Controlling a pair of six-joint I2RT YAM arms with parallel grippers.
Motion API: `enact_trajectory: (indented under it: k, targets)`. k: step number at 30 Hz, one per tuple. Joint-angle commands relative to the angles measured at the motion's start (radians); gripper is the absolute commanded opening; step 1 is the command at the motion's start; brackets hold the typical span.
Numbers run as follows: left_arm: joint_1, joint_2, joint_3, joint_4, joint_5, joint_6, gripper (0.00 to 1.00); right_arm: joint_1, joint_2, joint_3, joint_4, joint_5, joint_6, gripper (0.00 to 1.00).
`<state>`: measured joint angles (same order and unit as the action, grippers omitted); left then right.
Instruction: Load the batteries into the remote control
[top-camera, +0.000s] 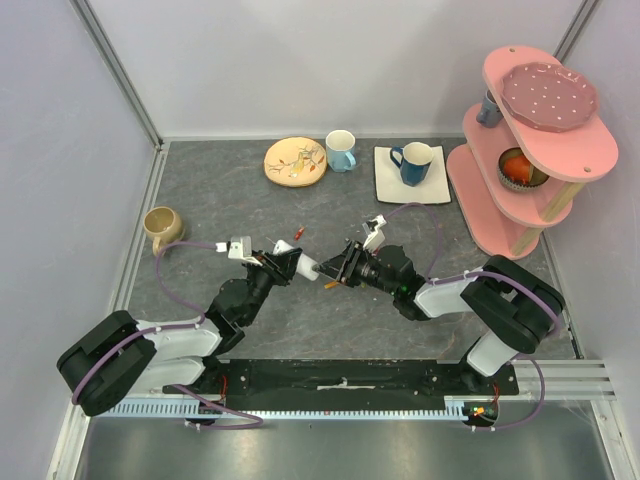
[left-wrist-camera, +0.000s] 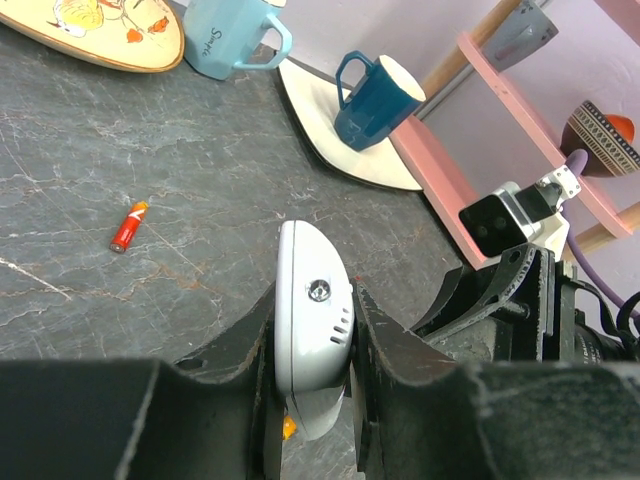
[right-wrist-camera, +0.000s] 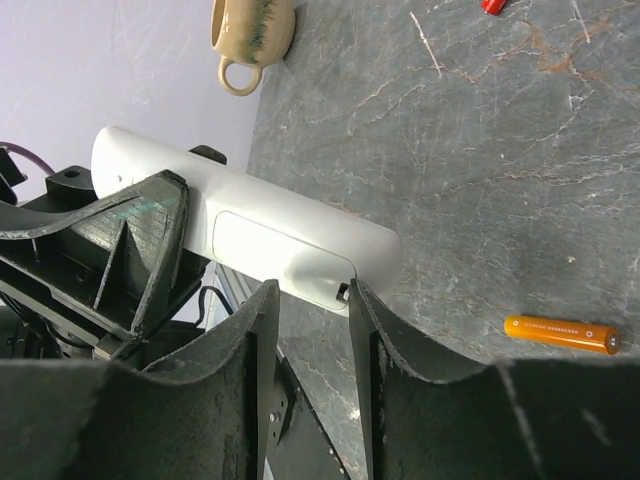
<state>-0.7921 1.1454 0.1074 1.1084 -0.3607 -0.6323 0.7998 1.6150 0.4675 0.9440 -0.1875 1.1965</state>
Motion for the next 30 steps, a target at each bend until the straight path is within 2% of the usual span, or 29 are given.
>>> enact_trajectory:
  k: [1,8,15,27,30]
  targets:
    - [-0.006,-0.004,-0.003,0.059,0.011,-0.047,0.02,-0.007,0.003,0.043,0.081,-0.018,-0.008,0.42]
    - [-0.006,0.000,0.000,0.065,0.014,-0.056,0.02,-0.005,0.023,0.045,0.111,-0.044,0.005,0.42]
    - [-0.007,0.008,0.003,0.065,0.019,-0.066,0.02,-0.007,0.039,0.068,0.115,-0.082,0.008,0.23]
    - [-0.007,-0.006,0.009,0.034,0.014,-0.053,0.02,-0.005,0.037,0.074,0.116,-0.098,0.011,0.07]
    - [-0.007,-0.007,0.014,0.016,0.012,-0.046,0.02,-0.007,0.033,0.077,0.113,-0.101,0.009,0.06]
